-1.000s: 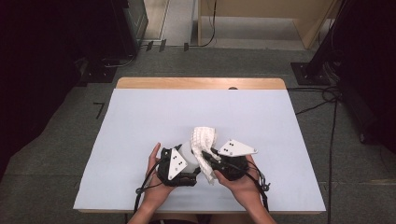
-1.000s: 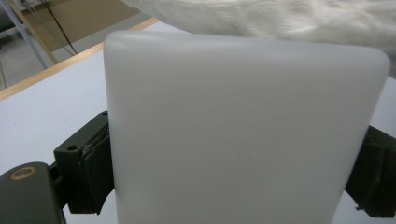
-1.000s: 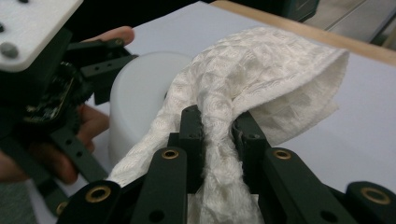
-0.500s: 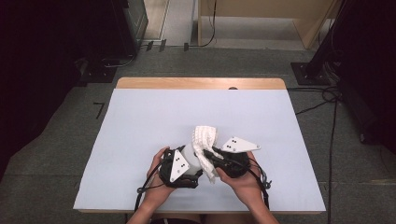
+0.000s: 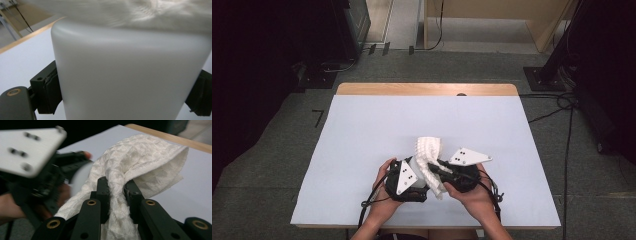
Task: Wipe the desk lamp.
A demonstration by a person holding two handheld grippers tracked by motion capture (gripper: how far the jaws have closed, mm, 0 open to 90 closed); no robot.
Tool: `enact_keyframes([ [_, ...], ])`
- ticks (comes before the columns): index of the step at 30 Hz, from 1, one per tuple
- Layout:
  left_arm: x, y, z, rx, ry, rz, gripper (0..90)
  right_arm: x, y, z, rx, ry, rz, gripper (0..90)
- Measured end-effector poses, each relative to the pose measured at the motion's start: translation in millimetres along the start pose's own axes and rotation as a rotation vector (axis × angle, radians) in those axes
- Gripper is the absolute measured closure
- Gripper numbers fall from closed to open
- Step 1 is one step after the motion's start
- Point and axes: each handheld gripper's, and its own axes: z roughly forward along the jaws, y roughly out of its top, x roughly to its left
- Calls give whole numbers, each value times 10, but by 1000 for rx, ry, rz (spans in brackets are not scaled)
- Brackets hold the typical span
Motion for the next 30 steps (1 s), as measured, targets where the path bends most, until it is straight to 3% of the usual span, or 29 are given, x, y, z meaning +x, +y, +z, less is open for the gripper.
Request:
enact_keyframes([
  [2,-28,1,9,-3,-18,9,82,90,36,33,-14,46,-7,777],
  [3,-28,1,9,-3,-18,9,83,110,42,52,-14,44,-6,776],
  [6,13,-8,14,-3,-29,-11,84,69,32,64,-20,16,-6,777],
  [8,28,-10,17,-5,-28,-19,84,5,14,31,-10,-45,-3,778],
  [10,28,-5,22,-4,-26,-12,84,-46,-1,-3,0,-63,24,781],
  [13,-8,2,27,-9,-18,3,84,8,12,-8,3,-33,8,782],
  [14,-14,5,28,-9,-16,12,84,65,25,8,-3,17,0,781],
  [16,-33,6,34,-9,-18,20,84,137,47,42,-3,50,-16,780],
  [18,-32,6,37,-10,-16,22,85,143,52,49,-3,43,-23,780],
  [19,-27,6,42,-12,-16,20,85,66,34,39,-12,4,-19,780],
  [21,-5,3,45,-11,-23,11,85,-5,10,18,-14,-29,-6,780],
  [23,0,1,46,-14,-26,12,85,-54,-1,-16,-4,-31,6,781],
  [25,-11,4,50,-14,-23,17,85,-14,7,-21,3,-13,-7,782],
  [26,-20,5,51,-17,-22,21,85,28,14,-9,2,38,-10,782],
  [27,-20,5,51,-17,-22,21,85,28,14,-9,2,38,-10,782],
  [28,-36,5,45,-15,-18,37,85,97,21,31,-10,87,-5,781],
  [30,-14,-2,43,-15,-24,22,85,111,28,50,-13,74,-6,781],
])
